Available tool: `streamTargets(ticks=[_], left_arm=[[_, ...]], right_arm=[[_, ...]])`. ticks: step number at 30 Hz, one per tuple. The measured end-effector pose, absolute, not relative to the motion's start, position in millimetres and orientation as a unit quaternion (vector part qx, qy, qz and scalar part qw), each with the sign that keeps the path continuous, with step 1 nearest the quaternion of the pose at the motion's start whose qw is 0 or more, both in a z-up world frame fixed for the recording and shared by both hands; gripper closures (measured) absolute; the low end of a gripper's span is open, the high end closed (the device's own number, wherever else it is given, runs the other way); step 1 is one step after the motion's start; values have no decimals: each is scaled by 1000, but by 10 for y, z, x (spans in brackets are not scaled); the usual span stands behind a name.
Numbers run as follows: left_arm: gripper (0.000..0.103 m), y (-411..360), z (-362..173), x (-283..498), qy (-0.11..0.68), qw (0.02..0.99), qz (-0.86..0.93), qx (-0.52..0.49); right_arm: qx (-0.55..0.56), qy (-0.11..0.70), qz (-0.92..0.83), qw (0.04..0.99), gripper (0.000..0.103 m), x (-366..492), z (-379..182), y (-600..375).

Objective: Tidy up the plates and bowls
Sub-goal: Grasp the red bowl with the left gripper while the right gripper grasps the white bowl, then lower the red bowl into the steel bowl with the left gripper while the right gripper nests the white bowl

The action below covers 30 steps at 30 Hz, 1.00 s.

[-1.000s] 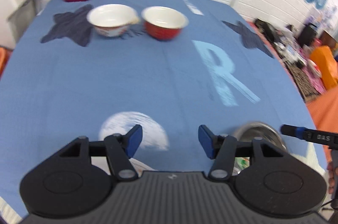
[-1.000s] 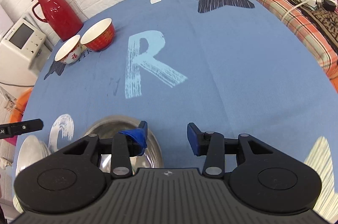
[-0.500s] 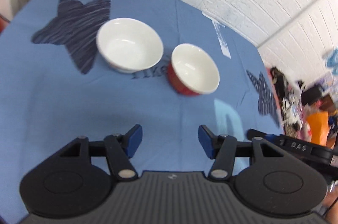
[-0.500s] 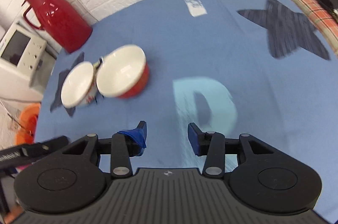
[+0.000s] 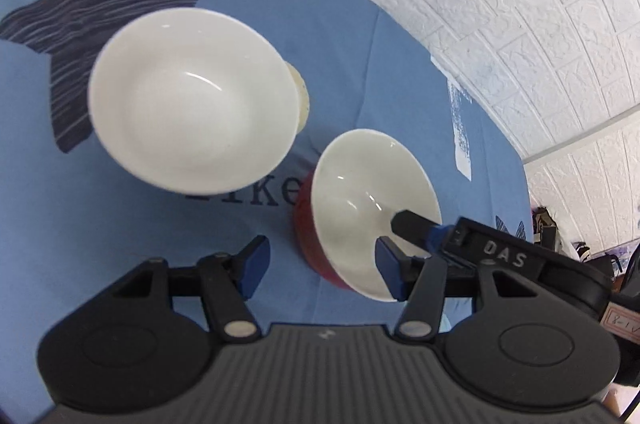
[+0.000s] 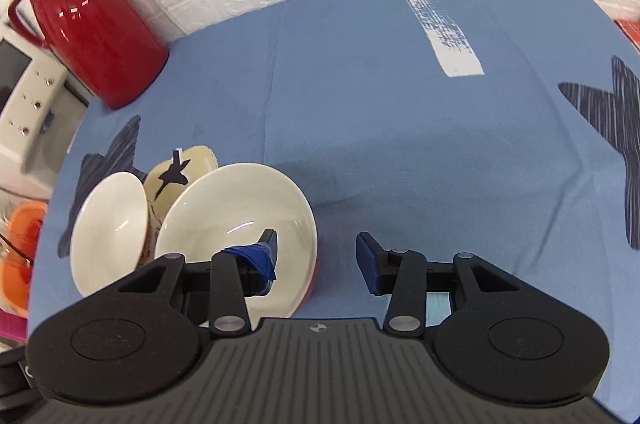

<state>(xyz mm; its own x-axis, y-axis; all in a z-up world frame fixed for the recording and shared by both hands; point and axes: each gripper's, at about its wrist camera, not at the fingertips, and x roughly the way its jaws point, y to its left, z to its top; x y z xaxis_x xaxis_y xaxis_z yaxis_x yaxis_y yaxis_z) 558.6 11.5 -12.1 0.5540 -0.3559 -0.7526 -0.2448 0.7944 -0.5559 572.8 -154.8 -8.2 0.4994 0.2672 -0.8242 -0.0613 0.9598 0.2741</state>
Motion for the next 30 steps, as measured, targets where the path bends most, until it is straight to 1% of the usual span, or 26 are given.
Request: streamTargets(ticks=[1,3,4,6,8,9,11,12,13,18,22,30], left_arm=[[52,109,-136,5605,469,824,-31,-317],[53,114,-157,5645,466,827,-24,-313],[57,126,-175,5667,466,826,-23,-315],[62,138,-173,5700,465,828,-25,-312],[81,117,-162,5732,470,832,-35,-294],[86,108,-162,5739,471,831,-45,-293],[87,80,-146,5713,473,834,-48,-279],[93,68,-137,5695,473,836,-50,-272],[95,62,-126,5665,474,838,-50,-266],[96,116,-40,5422,475,839,-64,-258],[97,67,129,5073,476,841,-81,-245],[97,-256,461,4038,498,830,-129,-215]], right_arm=[[99,487,98,862,75,5742,-85,-1522],[84,482,104,866,75,5782,-109,-1490],[78,479,105,868,75,5796,-123,-1478],[75,473,124,869,78,5821,-164,-1461],[100,472,136,865,84,5806,-209,-1479],[113,472,139,863,85,5789,-226,-1486],[113,470,142,864,86,5732,-228,-1458],[106,469,142,865,86,5695,-215,-1430],[104,468,142,866,86,5658,-198,-1419],[109,474,147,861,84,5408,-88,-1438],[101,468,149,865,83,5047,73,-1494],[100,467,131,869,81,3930,362,-1878]])
